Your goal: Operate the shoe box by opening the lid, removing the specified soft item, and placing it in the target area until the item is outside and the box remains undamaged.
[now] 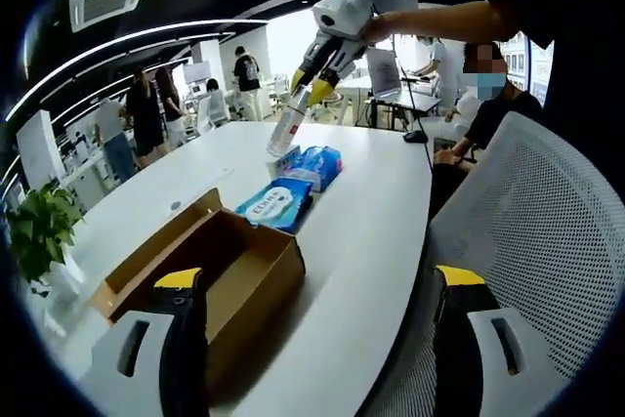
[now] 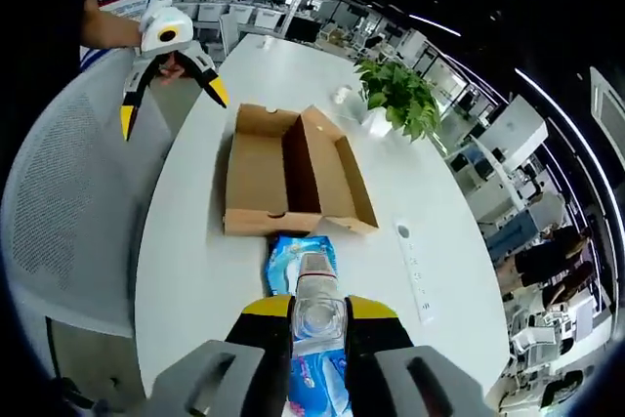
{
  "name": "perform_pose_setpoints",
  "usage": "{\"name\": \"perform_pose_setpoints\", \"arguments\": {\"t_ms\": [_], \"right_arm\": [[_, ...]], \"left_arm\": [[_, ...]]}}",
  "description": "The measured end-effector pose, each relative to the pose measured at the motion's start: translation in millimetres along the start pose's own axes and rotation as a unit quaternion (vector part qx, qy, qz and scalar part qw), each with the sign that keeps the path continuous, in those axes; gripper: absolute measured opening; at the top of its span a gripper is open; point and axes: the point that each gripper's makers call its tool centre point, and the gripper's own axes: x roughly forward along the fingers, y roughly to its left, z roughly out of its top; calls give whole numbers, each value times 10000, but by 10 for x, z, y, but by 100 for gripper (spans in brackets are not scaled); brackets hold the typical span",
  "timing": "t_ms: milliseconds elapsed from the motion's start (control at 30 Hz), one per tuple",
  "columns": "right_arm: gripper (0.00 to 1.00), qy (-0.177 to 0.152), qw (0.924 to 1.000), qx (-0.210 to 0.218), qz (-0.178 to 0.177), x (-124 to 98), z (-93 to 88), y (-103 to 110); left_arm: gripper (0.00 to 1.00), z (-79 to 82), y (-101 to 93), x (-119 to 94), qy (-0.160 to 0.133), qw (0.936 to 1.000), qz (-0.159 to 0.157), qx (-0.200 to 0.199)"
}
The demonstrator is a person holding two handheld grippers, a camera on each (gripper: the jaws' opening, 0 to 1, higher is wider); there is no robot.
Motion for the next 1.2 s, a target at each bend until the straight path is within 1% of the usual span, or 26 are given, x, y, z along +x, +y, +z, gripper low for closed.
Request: {"name": "perform_pose_setpoints", "arguments": {"t_ms": [167,267,367,433,600,700,900,1000,1100,1200], "right_arm": [[15,222,9997,-53,71,69,-107,-74],[15,279,9995,-50,113,84,-143,-127],[15,367,9992,-62,140,112,-188,-188],[15,447,9988,-87,190,143,-225,-230],[15,575,9978,-192,260,201,-262,-295],[15,721,9966,-259,301,268,-320,-353],[15,870,9951,-339,335,411,-400,-453],[15,927,9946,-305,358,497,-435,-518],[15,979,9942,-241,378,574,-459,-576],[15,1071,9929,-274,432,643,-477,-614]], "left_arm": [[100,16,27,-51,-75,9994,224,-237],[100,-2,21,-55,-69,9991,278,-313],[100,-22,2,-56,-41,9990,302,-325],[100,-24,-1,-54,-71,9987,328,-386],[100,-54,60,-34,18,9982,534,-289],[100,-41,83,-53,-30,9975,605,-364],[100,-91,121,-67,20,9965,670,-492],[100,-120,132,-48,73,9964,687,-496],[100,-170,130,-14,161,9966,639,-493],[100,-205,122,-12,230,9966,619,-497]]}}
